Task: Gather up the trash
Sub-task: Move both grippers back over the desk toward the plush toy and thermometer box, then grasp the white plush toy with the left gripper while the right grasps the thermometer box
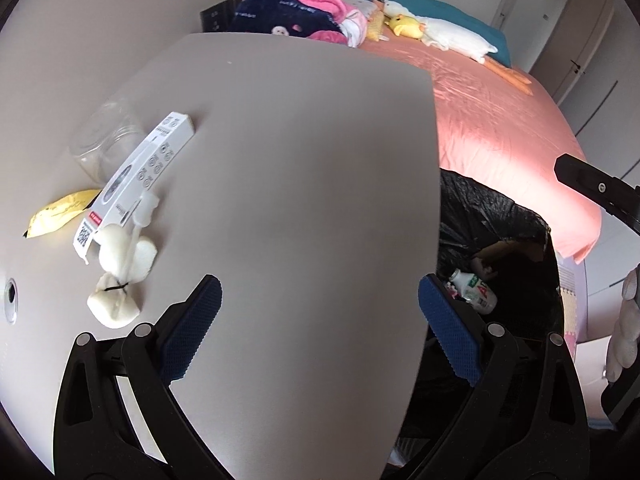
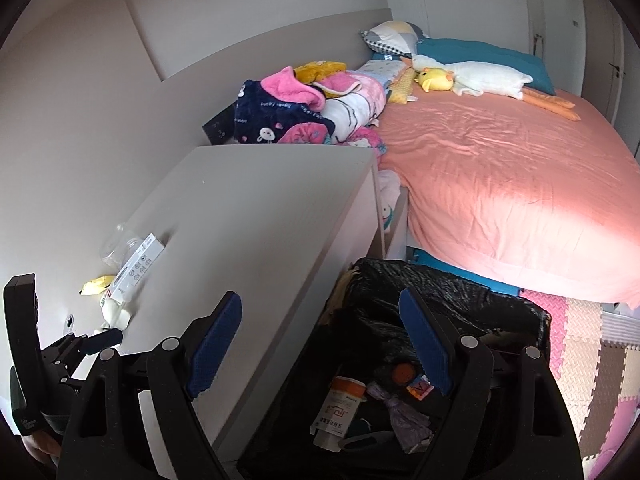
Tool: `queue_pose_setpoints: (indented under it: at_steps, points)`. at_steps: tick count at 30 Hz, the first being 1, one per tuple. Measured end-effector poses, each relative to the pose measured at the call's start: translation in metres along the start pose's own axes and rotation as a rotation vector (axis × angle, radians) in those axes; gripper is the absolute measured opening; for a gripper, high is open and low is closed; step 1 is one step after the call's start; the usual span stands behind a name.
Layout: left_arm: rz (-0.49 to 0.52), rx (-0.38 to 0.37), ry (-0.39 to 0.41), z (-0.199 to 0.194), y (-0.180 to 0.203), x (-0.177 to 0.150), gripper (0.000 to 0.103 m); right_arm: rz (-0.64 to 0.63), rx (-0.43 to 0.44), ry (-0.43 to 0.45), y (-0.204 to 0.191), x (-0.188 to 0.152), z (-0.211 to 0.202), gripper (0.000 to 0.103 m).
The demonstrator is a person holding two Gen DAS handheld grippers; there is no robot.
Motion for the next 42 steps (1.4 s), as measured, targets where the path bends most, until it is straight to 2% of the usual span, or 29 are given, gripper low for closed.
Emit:
queue_pose_setpoints:
  at_steps: [12, 22, 27, 32, 34, 36, 42]
  points:
    - [-0.147, 0.081, 0.007, -0.007, -0.072, -0.014, 0.095, -0.121, 0.065, -0.064, -0.070, 0.002, 0.035, 0.081]
    - [-0.166, 0.135, 0.003, 0.003, -0.116, -0.016, 0.095, -0.159, 0.094, -0.127, -0.109, 0.003, 0.062, 0.081]
    - [-0.179, 0.127, 0.009, 0.005, -0.133, -0.014, 0.095, -0.184, 0.108, -0.143, -0.130, 0.004, 0.073, 0.081]
    - [-0.176, 0.133, 0.004, 0.008, -0.145, -0.015, 0.079, -0.210, 0.125, -0.155, -0.151, 0.003, 0.081, 0.081]
    - [-0.171, 0.138, 0.000, 0.011, -0.150, -0.016, 0.063, -0.218, 0.131, -0.160, -0.159, 0.003, 0.084, 0.081]
    - [-0.170, 0.147, -0.001, 0.011, -0.156, -0.017, 0.054, -0.226, 0.140, -0.165, -0.168, 0.004, 0.087, 0.081]
    - [-0.141, 0.144, 0.022, 0.007, -0.165, -0.020, 0.041, -0.240, 0.173, -0.194, -0.195, 0.002, 0.097, 0.081]
Point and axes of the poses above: each gripper's, at about its wrist camera, not at the fingertips, and z roughly the way its jaws point, y to its right, x to its top, the point moved 4 cm from there along z, roughly the way its jaws point, and after that the axes turned 4 degrees about -x, right-handed, at the moved point
